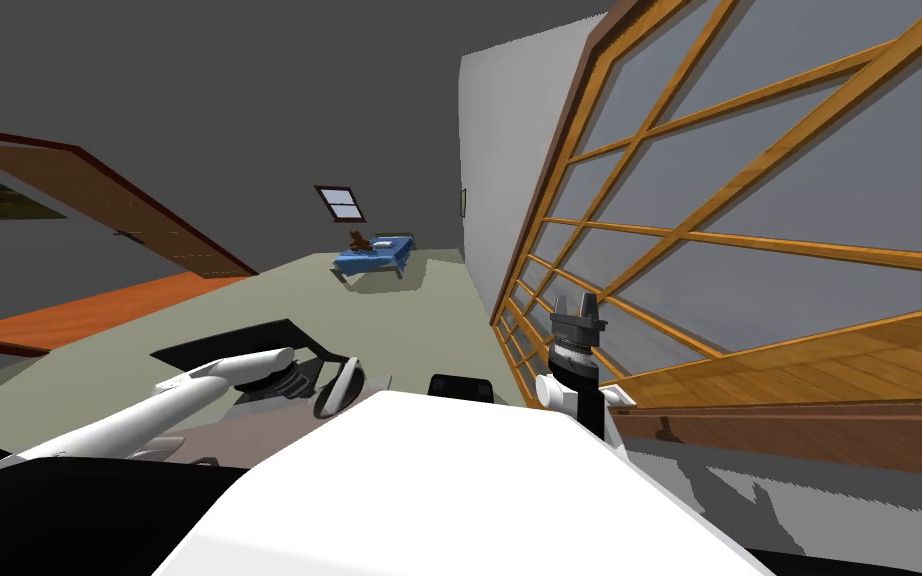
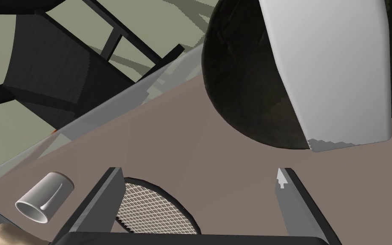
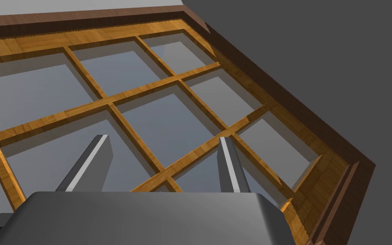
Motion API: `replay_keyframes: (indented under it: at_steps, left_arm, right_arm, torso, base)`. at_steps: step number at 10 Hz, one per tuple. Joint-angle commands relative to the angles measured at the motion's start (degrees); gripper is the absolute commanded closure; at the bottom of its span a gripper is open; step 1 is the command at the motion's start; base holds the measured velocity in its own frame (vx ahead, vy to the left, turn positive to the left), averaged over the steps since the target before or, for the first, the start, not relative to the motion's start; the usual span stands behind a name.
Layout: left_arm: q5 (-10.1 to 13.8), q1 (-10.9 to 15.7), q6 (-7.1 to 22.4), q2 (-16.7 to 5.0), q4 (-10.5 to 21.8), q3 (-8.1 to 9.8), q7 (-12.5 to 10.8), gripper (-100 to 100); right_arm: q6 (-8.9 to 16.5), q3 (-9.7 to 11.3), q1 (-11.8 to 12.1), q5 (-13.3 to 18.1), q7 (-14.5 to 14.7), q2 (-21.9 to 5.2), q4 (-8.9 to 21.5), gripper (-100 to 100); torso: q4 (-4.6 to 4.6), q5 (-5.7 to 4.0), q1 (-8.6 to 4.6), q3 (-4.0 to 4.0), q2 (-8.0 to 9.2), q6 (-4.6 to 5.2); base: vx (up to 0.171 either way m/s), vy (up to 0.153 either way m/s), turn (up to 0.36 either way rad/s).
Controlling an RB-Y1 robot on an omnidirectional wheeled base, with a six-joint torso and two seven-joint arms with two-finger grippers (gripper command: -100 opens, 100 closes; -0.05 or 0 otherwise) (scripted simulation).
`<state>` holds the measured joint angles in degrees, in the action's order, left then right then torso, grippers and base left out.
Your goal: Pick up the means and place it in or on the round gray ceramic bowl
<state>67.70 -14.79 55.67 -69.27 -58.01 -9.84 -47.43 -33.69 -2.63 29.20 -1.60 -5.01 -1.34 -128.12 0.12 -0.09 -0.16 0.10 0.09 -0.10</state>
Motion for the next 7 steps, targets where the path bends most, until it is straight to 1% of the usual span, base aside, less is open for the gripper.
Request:
replay_keyframes:
  at_steps: [1,2,3,4,7]
  left_arm:
    - [1.7,0.1,1.4,-2.1,-0.9,-0.16,-0.4,-100]
    - [2.3,0.0,1.9,-2.9,-1.5,-0.21,-0.7,-100]
    - [1.9,0.3,1.3,-2.1,-0.5,-0.26,0.0,-100]
    - [2.0,0.3,1.4,-2.2,-0.5,-0.27,0.0,0]
    - [1.9,0.3,1.4,-2.1,-0.5,-0.27,0.0,0]
  right_arm:
    - [0.0,0.0,0.0,0.0,0.0,0.0,0.0,0]
    - [0.0,0.0,0.0,0.0,0.0,0.0,0.0,0]
    - [0.0,0.0,0.0,0.0,0.0,0.0,0.0,0]
    - [0.0,0.0,0.0,0.0,0.0,0.0,0.0,0]
    - [0.0,0.0,0.0,0.0,0.0,0.0,0.0,0]
  torso:
    - [0.0,0.0,0.0,0.0,0.0,0.0]
    - [0.0,0.01,0.01,0.0,0.0,0.0]
    - [0.0,0.01,-0.01,0.0,0.0,0.0]
    - [-0.01,0.02,0.03,-0.03,-0.06,-0.01]
    - [-0.04,0.03,0.07,-0.09,-0.14,0.0]
  base:
    - [-0.039,-0.013,-0.015]
    - [-0.041,-0.019,-0.013]
    - [-0.017,-0.009,-0.001]
    - [0.0,0.0,0.0]
    - [0.0,0.0,0.0]
